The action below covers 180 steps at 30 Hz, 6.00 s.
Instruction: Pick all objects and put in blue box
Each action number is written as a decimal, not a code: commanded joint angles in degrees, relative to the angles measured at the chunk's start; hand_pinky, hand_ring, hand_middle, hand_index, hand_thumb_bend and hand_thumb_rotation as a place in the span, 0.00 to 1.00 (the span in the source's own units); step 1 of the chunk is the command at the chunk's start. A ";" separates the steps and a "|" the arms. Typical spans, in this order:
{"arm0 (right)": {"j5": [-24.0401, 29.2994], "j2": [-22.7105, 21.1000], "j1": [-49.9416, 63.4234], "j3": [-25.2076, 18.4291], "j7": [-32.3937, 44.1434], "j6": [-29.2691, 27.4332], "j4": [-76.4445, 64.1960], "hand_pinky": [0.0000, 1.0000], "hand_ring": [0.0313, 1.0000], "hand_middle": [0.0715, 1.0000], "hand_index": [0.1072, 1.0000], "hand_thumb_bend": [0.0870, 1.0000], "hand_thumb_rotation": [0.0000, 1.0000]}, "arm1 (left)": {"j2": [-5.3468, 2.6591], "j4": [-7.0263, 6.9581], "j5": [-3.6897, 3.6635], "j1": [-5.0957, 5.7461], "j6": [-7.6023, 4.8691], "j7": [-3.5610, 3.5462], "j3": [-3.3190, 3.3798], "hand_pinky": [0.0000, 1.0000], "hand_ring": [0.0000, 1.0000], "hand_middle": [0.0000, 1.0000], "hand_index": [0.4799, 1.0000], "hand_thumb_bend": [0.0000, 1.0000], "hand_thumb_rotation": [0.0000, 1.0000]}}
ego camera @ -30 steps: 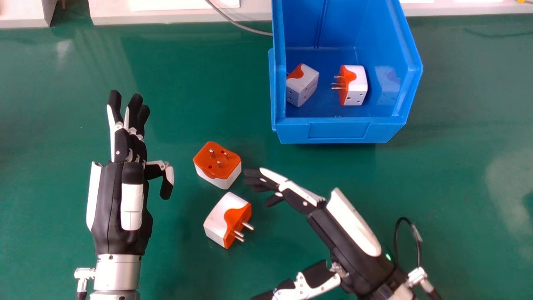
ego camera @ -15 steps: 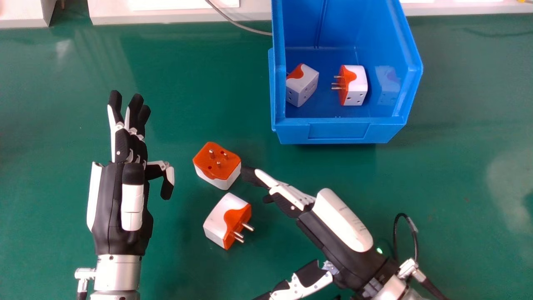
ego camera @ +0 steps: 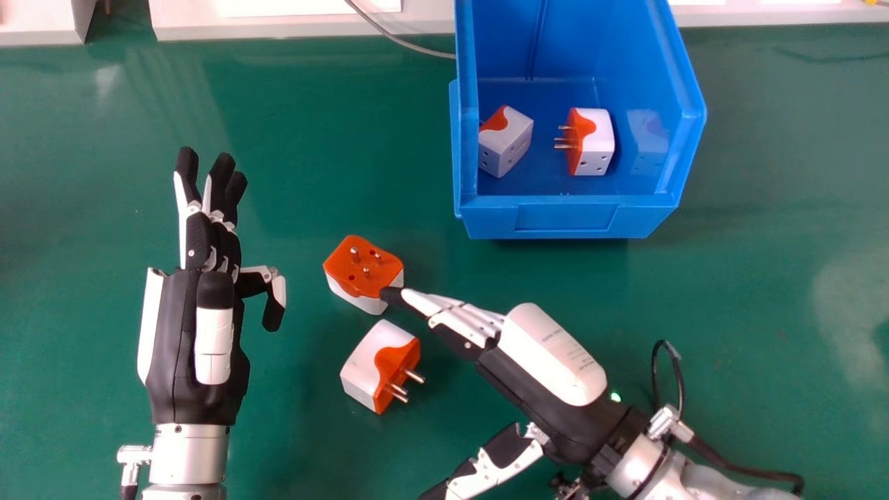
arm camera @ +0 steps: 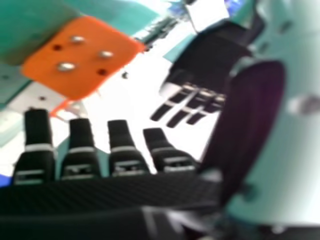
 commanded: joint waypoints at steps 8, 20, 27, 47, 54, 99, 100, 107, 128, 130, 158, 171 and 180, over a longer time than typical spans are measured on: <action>1.69 0.97 -2.54 1.57 -0.59 4.45 3.01 0.73 0.84 0.87 0.90 1.00 0.34 | 0.75 -1.95 -0.61 0.14 0.43 -0.50 0.05 0.00 1.00 1.00 1.00 1.00 0.93; 1.67 1.58 -5.26 2.45 -0.97 6.60 4.33 0.72 0.82 0.86 0.88 1.00 0.34 | 0.98 -1.90 -0.10 0.44 0.20 -0.06 0.01 0.00 1.00 1.00 1.00 1.00 0.93; 1.31 2.13 -6.49 3.56 -1.89 7.73 4.33 0.72 0.82 0.85 0.88 1.00 0.34 | 0.98 -2.12 0.26 0.67 0.07 0.32 -0.10 0.00 1.00 1.00 1.00 1.00 0.93; 1.11 6.54 -11.26 7.70 -2.14 8.73 7.05 0.69 0.78 0.81 0.84 1.00 0.35 | -0.26 -1.65 0.15 0.93 -0.61 0.29 -0.31 0.00 1.00 1.00 1.00 1.00 0.93; 1.65 7.70 -11.12 8.14 -0.77 7.48 7.50 0.66 0.77 0.81 0.84 1.00 0.35 | -0.51 -1.70 0.86 1.21 -0.94 1.32 -0.22 0.00 1.00 1.00 1.00 1.00 0.93; -3.64 6.27 -15.16 13.69 -13.73 8.62 7.80 0.40 0.43 0.49 0.48 0.53 0.03 | 0.00 -1.40 0.56 0.20 -0.29 0.72 -0.34 0.00 1.00 1.00 1.00 1.00 0.93; -3.63 6.18 -15.22 13.76 -13.63 8.53 7.78 0.40 0.42 0.49 0.47 0.51 0.02 | 0.02 -1.34 0.54 0.14 -0.26 0.71 -0.31 0.00 1.00 1.00 1.00 1.00 0.93; -4.06 5.34 -15.77 14.43 -13.90 8.37 7.11 0.39 0.41 0.49 0.45 0.49 0.01 | 0.07 -1.22 0.54 0.01 -0.19 0.66 -0.32 0.00 1.00 1.00 1.00 1.00 0.93; 15.16 -1.94 -6.78 -1.84 -0.08 -9.00 -8.05 0.36 0.37 0.47 0.47 0.47 0.00 | -0.04 -0.57 2.76 0.55 -1.62 2.96 -0.45 0.00 1.00 1.00 1.00 1.00 0.93; 14.93 -2.01 -6.31 -3.13 0.64 -9.06 -9.57 0.36 0.37 0.47 0.47 0.47 0.00 | -0.01 -0.52 3.03 0.53 -1.65 3.21 -0.50 0.00 1.00 1.00 1.00 1.00 0.93; 20.47 -5.72 -3.12 -7.15 23.83 -5.59 -8.26 0.72 0.83 0.86 0.86 0.99 0.34 | 0.83 -1.15 2.56 0.86 -1.28 2.84 -0.35 0.00 1.00 1.00 1.00 1.00 0.94; 20.65 -4.69 -3.05 -8.25 26.43 -5.50 -8.12 0.74 0.85 0.88 0.88 1.00 0.35 | 1.28 -0.98 2.06 0.63 -0.96 2.23 -0.37 0.00 1.00 1.00 1.00 1.00 0.94; 19.71 -4.64 -3.92 -8.19 26.25 -5.19 -7.35 0.74 0.85 0.88 0.88 1.00 0.34 | 1.37 -0.90 2.18 0.47 -1.07 2.47 -0.36 0.00 1.00 1.00 1.00 1.00 0.94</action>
